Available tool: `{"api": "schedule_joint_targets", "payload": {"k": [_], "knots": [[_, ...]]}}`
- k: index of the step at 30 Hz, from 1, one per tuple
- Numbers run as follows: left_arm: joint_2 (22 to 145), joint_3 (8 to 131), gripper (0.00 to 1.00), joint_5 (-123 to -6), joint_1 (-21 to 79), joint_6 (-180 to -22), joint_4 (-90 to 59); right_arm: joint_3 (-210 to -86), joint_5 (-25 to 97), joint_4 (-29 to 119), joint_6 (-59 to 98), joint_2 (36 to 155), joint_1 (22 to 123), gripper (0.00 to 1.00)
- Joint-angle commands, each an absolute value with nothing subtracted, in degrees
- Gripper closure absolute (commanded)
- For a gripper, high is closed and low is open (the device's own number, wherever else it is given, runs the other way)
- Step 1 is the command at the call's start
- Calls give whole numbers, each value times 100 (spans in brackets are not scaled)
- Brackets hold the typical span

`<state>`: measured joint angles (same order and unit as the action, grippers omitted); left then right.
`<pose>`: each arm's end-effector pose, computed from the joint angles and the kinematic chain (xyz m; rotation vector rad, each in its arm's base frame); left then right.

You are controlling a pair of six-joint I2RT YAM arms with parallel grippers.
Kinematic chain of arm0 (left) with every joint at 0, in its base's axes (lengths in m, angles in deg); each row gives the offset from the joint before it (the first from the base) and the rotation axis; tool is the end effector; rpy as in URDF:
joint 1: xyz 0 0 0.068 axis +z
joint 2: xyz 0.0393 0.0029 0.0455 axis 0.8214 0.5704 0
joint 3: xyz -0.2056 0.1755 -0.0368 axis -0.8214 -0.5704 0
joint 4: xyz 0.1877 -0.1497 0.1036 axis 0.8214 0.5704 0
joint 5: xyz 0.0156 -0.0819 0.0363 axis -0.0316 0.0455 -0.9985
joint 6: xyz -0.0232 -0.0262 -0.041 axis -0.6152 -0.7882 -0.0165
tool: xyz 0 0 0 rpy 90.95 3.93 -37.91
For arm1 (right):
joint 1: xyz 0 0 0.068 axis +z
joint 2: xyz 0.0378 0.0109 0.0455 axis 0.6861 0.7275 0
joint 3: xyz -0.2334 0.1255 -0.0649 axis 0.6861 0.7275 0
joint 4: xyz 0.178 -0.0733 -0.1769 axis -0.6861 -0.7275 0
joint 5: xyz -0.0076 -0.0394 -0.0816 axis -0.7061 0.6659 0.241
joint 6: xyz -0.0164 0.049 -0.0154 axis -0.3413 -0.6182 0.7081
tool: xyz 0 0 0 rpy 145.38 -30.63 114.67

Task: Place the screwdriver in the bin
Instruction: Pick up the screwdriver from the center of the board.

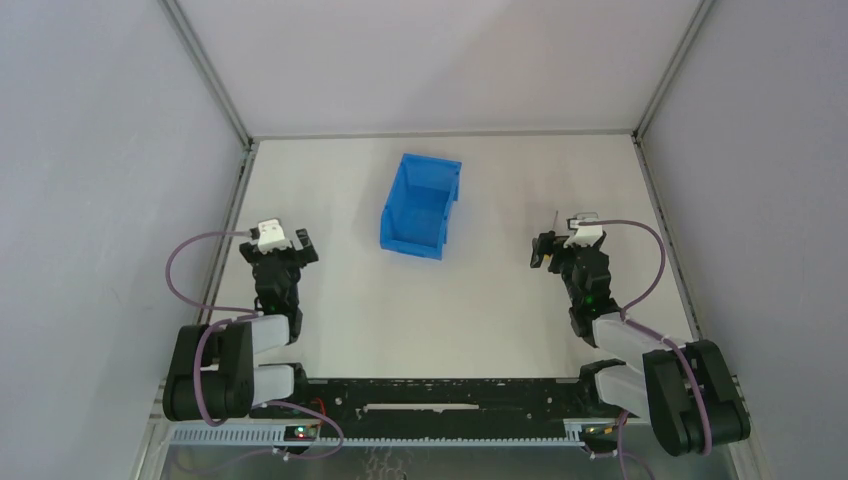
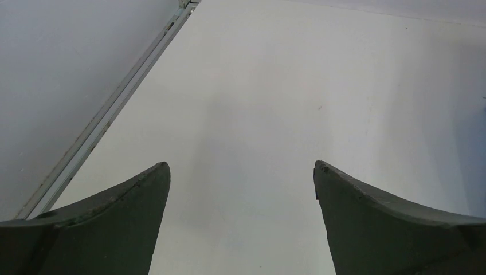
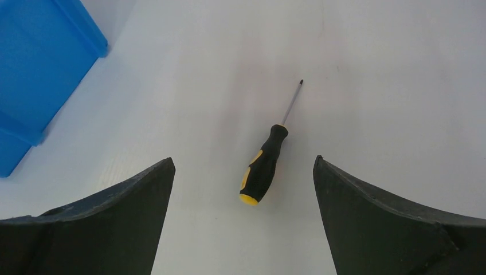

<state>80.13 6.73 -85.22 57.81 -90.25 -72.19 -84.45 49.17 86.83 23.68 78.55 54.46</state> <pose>0.2119 0.0173 0.1656 -0.2197 1.6346 0.1987 0.2067 0.0369 0.1727 -0.0561 1.7652 0.0804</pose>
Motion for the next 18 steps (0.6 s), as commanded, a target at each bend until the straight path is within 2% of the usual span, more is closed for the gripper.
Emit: {"api": "schedule_joint_targets", "payload": {"k": [1, 18], "knots": [[7999, 879, 0, -8577, 5760, -9051, -7344, -8641, 5168, 8820, 2553, 7879, 5545, 0], [7999, 877, 0, -8574, 5762, -9051, -7344, -8698, 4975, 8346, 2588, 7523, 5528, 0]]}}
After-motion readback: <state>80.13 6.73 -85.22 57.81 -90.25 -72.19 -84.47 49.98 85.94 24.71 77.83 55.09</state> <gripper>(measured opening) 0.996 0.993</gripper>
